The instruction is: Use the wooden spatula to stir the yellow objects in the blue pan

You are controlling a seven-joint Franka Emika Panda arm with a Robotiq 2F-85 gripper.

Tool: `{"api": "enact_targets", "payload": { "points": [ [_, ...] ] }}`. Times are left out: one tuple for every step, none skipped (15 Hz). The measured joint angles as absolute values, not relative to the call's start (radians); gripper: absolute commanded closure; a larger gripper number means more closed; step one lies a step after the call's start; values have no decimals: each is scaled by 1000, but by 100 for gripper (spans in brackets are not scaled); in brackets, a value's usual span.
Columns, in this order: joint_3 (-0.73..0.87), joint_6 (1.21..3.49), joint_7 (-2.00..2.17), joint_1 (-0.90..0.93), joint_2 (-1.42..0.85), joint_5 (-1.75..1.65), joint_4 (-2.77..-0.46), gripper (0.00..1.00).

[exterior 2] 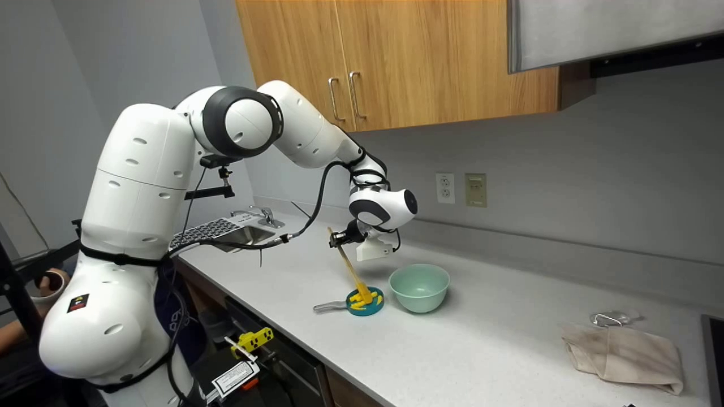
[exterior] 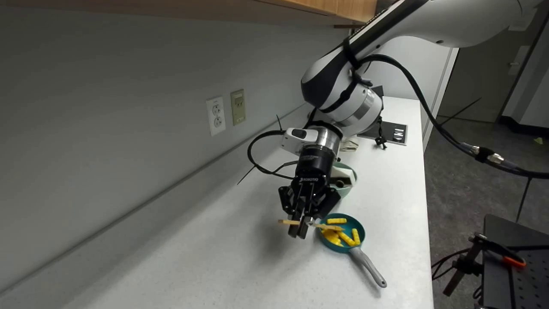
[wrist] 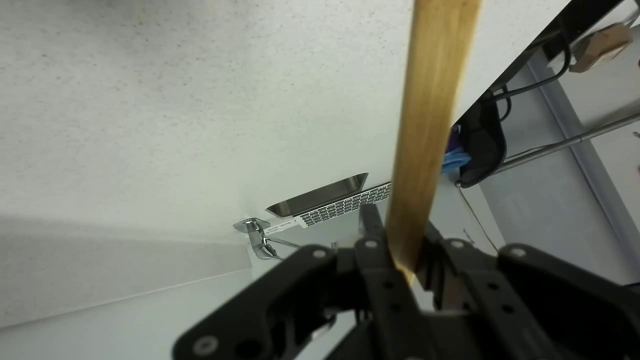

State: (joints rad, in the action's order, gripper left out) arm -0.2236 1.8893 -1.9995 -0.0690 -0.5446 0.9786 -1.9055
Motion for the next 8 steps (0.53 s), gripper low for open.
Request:
{"api": "enact_targets", "payload": {
  "points": [
    [-221, 1889, -2000, -66, -545, 982, -1904, 96],
    [-216, 1890, -2000, -62, -545, 984, -1903, 96],
    [-209, 1892, -2000, -57, -545, 984, -1902, 96],
    [-202, 1896, -2000, -53, -545, 984, -1902, 96],
    [-193, 1901, -2000, -48, -545, 984, -1902, 96],
    [-184, 1913, -2000, -43, -545, 984, -1903, 96],
    [-175, 1928, -2000, -39, -545, 984, -1904, 96],
    [-168, 1942, -1999, -36, -546, 984, -1906, 96]
  ]
}}
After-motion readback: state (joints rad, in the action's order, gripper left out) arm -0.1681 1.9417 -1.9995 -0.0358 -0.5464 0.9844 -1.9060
